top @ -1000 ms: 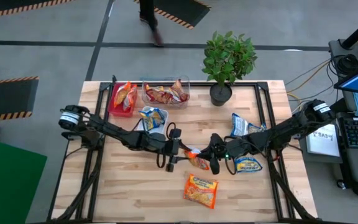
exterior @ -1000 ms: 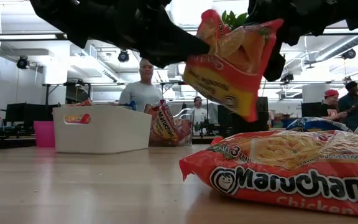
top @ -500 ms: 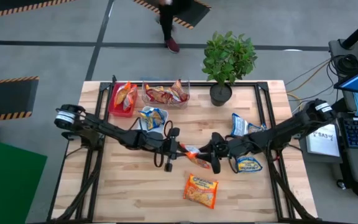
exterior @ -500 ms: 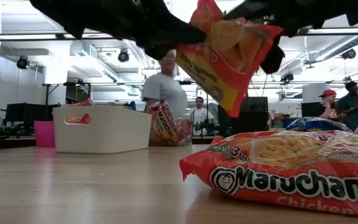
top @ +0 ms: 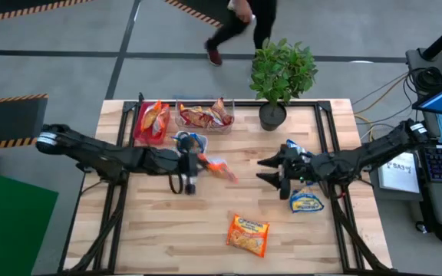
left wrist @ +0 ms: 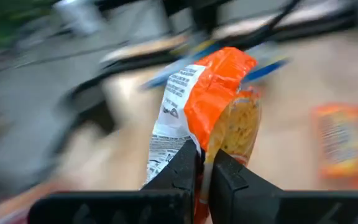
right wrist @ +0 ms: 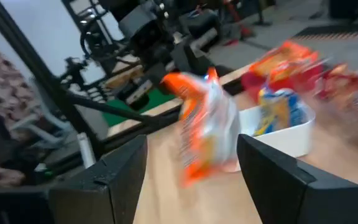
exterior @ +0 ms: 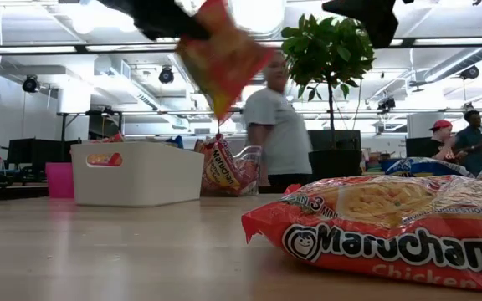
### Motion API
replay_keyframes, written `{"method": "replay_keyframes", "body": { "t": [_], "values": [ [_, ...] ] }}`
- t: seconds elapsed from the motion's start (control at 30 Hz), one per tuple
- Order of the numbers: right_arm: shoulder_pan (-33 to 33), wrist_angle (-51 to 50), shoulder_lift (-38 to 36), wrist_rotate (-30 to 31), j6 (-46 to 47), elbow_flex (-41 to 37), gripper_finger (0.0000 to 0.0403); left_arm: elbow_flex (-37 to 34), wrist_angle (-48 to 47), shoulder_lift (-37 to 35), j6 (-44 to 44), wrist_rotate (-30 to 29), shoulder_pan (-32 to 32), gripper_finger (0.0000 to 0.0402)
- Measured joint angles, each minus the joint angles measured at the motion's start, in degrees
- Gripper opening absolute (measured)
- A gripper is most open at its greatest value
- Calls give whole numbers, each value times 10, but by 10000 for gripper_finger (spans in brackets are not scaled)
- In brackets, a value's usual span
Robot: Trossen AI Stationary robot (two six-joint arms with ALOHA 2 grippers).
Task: Sort Maruchan noodles
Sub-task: Put the orange noodle pack into the red bin
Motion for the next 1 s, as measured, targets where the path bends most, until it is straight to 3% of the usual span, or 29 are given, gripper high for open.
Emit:
{"method": "replay_keyframes", "body": {
  "t": [0.17, 0.3, 0.47, 0.67, 0.83, 1.0],
  "values": [
    [0, -18, -16, 43, -54, 0, 229, 72, -272, -64, -23, -218, 38, 0],
    [0, -21, -7, 60, -79, 0, 229, 163, -494, -72, -121, -299, 116, 0],
    [0, -29, -2, 62, -91, 0, 226, 224, -653, -53, -222, -263, 256, 0],
    [0, -30, -4, 63, -92, 0, 226, 199, -719, -21, -228, -133, 404, 0],
    [0, -30, -3, 62, -93, 0, 226, 176, -767, 0, -209, -113, 430, 0],
    [0, -30, -4, 63, -106, 0, 226, 164, -754, 20, -173, -108, 429, 0]
  ]
}}
